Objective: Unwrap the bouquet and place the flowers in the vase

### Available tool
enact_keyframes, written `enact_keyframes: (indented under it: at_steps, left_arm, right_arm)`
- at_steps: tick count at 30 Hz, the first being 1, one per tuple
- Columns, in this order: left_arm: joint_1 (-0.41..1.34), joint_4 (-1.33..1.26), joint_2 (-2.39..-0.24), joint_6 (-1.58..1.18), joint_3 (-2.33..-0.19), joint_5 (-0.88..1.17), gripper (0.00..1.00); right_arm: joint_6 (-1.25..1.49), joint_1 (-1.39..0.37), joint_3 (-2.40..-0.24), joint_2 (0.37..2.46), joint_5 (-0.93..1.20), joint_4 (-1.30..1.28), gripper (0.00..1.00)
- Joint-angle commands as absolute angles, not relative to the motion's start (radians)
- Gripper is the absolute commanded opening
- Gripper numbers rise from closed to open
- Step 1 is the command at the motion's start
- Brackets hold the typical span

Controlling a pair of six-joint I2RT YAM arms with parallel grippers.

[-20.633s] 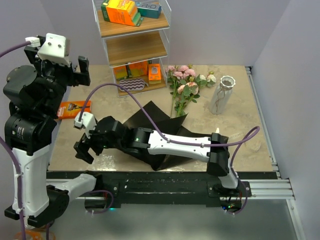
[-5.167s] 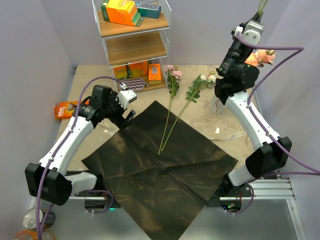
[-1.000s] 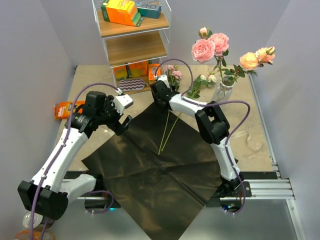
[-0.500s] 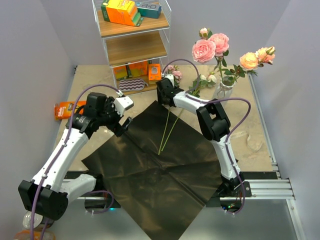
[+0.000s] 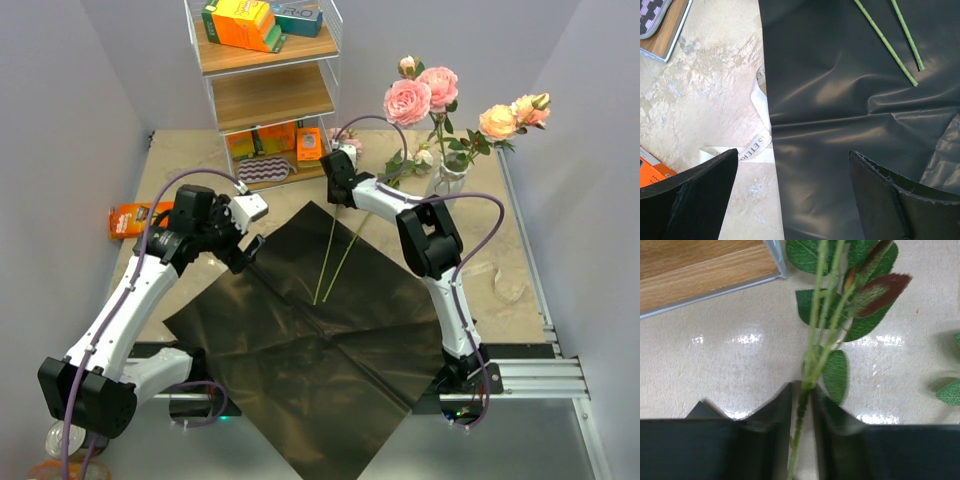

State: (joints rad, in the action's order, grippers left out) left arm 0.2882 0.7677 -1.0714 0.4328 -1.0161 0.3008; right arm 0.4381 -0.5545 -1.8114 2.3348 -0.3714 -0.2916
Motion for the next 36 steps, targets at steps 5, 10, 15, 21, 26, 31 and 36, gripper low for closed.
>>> enact_keyframes:
  at_steps: [5, 10, 15, 21, 26, 31, 36]
  left_arm:
    - [0.284, 0.781, -1.039, 0.448, -1.038, 0.290, 0.95]
    - [0.284, 0.793, -1.008, 0.456, -1.034, 0.275, 0.96]
    - [0.284, 0.804, -0.983, 0.453, -1.028, 0.271, 0.95]
    - [0.284, 0.813, -0.960, 0.454, -1.029, 0.271, 0.96]
    - [0.284, 0.818, -0.965, 0.448, -1.040, 0.285, 0.96]
    - [0.284, 0.818, -0.968, 0.436, -1.049, 0.298, 0.96]
    - [0.284, 0.818, -0.971, 0.434, -1.043, 0.301, 0.95]
  right_arm:
    - [0.512, -0.552, -1.706, 2.298, -0.373, -0.292, 0.01]
    - [0.534, -0.558, -1.577, 2.163, -0.446, -0.210, 0.00]
    - [0.520, -0.587, -1.477, 1.985, -0.531, -0.118, 0.00]
    - [0.468, -0.633, -1.352, 1.809, -0.541, -0.011, 0.00]
    - [0.397, -0.721, -1.279, 1.668, -0.607, 0.061, 0.00]
    - [0.299, -0.796, -1.216, 1.536, -0.629, 0.181, 0.00]
    - [0.279, -0.850, -1.235, 1.416, -0.667, 0.173, 0.00]
